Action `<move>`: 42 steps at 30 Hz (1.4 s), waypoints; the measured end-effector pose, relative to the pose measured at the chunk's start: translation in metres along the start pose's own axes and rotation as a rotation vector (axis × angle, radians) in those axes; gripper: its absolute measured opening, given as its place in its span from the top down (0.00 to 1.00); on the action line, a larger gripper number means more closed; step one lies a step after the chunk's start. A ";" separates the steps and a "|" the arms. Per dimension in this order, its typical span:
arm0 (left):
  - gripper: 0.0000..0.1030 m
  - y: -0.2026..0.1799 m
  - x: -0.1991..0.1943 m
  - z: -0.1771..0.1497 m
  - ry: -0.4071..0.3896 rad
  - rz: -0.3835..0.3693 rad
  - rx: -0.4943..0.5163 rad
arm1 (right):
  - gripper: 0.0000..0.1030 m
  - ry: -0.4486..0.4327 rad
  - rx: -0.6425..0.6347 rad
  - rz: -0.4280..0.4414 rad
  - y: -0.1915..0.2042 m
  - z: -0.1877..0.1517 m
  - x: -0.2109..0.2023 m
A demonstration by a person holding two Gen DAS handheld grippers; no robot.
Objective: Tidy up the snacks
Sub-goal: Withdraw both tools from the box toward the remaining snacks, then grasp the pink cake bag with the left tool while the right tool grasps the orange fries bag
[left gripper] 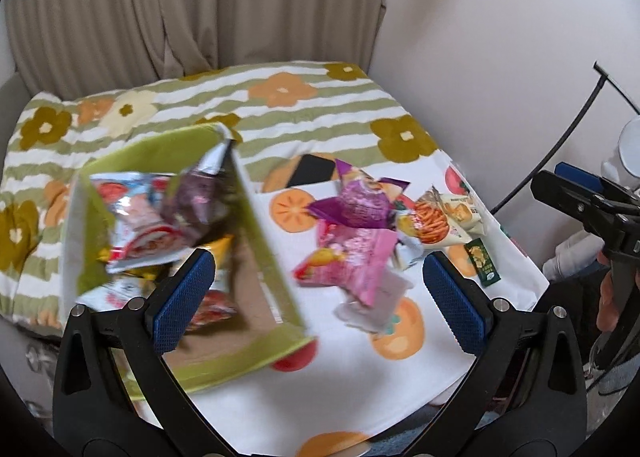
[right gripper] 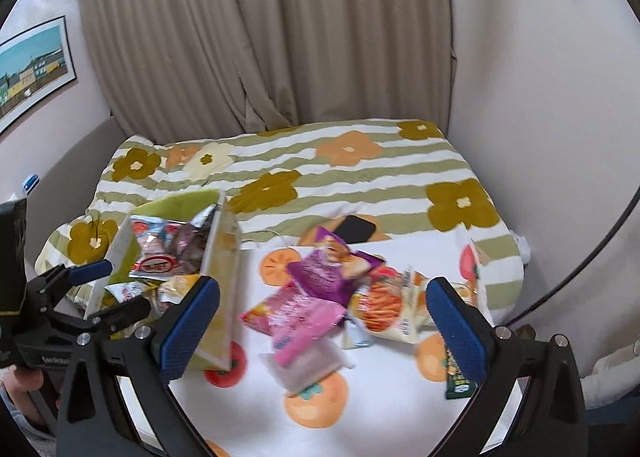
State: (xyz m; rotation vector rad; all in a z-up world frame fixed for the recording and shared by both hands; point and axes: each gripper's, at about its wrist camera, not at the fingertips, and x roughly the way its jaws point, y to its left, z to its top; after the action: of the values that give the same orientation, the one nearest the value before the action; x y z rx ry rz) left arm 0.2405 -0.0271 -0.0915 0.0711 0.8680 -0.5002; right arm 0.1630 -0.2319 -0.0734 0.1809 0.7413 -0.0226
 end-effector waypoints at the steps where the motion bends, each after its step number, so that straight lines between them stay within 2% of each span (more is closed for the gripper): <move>1: 0.00 -0.007 0.006 0.001 0.011 -0.001 -0.003 | 0.00 0.016 0.006 0.013 -0.010 -0.001 0.004; 4: 0.00 -0.034 0.032 0.003 0.051 0.014 0.012 | 0.00 0.059 0.004 0.041 -0.035 -0.007 0.014; 8: 0.00 -0.061 0.074 0.005 0.131 0.073 0.043 | 0.00 0.138 0.007 0.087 -0.066 -0.017 0.039; 19: 0.00 -0.080 0.191 -0.007 0.376 0.210 0.127 | 0.00 0.268 0.032 0.219 -0.109 -0.045 0.115; 25: 0.00 -0.083 0.230 -0.014 0.446 0.269 0.173 | 0.00 0.296 0.015 0.240 -0.112 -0.051 0.147; 29: 0.00 -0.081 0.246 -0.016 0.469 0.334 0.201 | 0.00 0.306 -0.002 0.253 -0.110 -0.053 0.162; 35: 0.00 -0.067 0.257 -0.011 0.494 0.323 0.149 | 0.00 0.307 -0.065 0.250 -0.099 -0.052 0.180; 38: 0.07 -0.063 0.259 -0.006 0.493 0.324 0.144 | 0.01 0.303 -0.080 0.247 -0.094 -0.051 0.187; 40: 0.23 -0.064 0.261 -0.003 0.489 0.350 0.158 | 0.01 0.301 -0.097 0.240 -0.091 -0.050 0.191; 42: 0.25 -0.061 0.262 -0.003 0.505 0.353 0.162 | 0.02 0.297 -0.118 0.232 -0.087 -0.050 0.194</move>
State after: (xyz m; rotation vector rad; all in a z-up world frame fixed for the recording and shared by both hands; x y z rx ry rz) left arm 0.3521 -0.1832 -0.2806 0.5073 1.2754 -0.2177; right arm 0.2656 -0.3008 -0.2534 0.1579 1.0108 0.2732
